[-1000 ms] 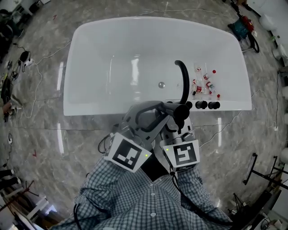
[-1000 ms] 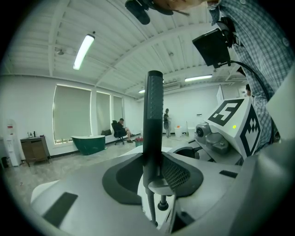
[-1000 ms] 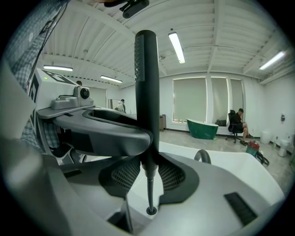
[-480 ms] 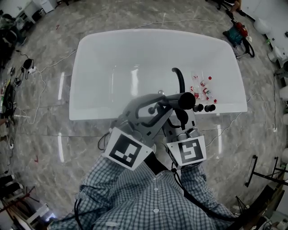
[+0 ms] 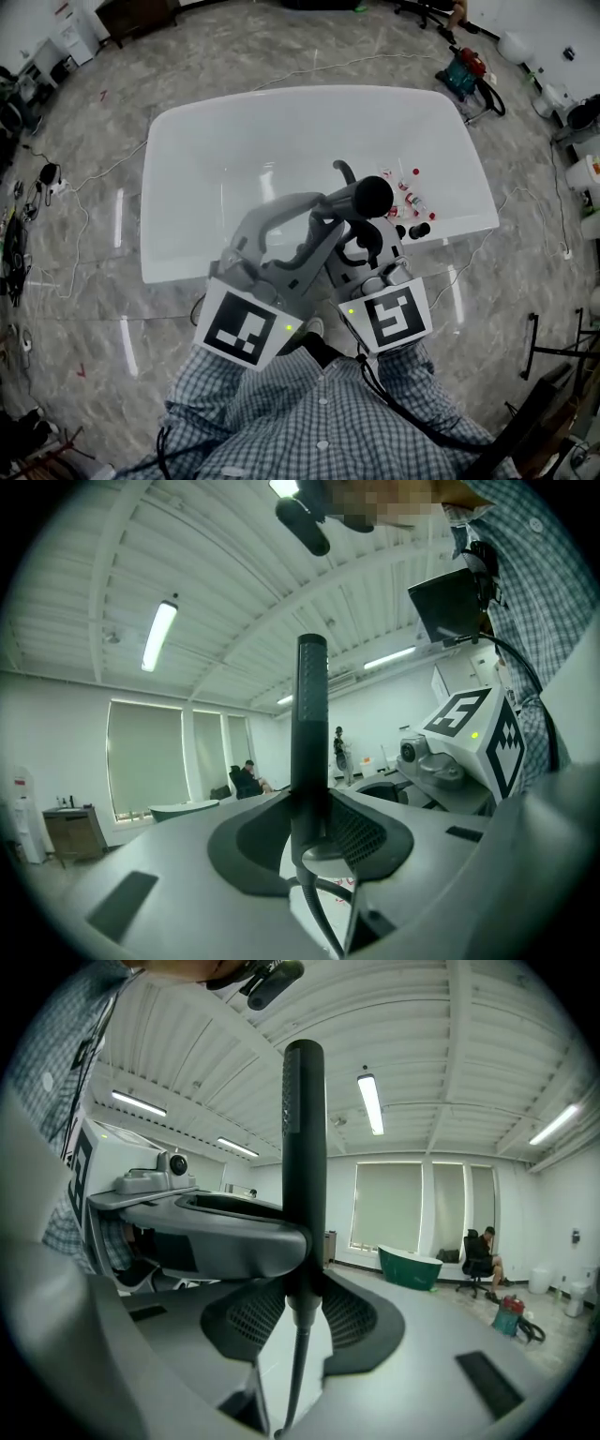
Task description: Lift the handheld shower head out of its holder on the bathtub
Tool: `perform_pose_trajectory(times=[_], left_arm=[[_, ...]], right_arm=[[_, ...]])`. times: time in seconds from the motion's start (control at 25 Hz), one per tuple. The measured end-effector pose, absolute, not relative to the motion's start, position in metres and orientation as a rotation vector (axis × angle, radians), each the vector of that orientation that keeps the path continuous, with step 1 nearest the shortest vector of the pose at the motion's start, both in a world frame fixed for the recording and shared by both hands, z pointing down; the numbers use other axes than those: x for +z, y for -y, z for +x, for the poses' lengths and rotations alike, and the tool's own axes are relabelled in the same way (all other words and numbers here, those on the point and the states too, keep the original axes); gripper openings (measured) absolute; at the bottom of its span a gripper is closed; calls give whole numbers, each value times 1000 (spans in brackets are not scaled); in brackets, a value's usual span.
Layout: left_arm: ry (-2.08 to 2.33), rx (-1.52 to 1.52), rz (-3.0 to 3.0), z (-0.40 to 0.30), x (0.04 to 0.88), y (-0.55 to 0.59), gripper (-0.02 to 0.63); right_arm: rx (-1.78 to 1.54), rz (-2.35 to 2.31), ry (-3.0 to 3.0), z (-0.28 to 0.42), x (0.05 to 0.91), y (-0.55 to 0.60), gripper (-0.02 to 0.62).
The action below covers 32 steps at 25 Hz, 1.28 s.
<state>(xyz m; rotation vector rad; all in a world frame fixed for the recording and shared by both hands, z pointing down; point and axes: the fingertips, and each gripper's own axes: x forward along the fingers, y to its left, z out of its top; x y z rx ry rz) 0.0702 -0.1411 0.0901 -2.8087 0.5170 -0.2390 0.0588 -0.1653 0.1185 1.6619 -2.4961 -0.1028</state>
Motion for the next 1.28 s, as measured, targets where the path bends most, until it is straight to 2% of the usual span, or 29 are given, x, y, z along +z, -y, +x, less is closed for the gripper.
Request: perform_pose_trajectory(times=[0.48, 1.28], left_arm=[[-507, -121, -2794, 92, 39, 131, 129], [-538, -111, -2784, 93, 32, 129, 129]], right_arm=[[-237, 1718, 2503, 83, 59, 157, 121], [-253, 1706, 2529, 84, 52, 154, 121]])
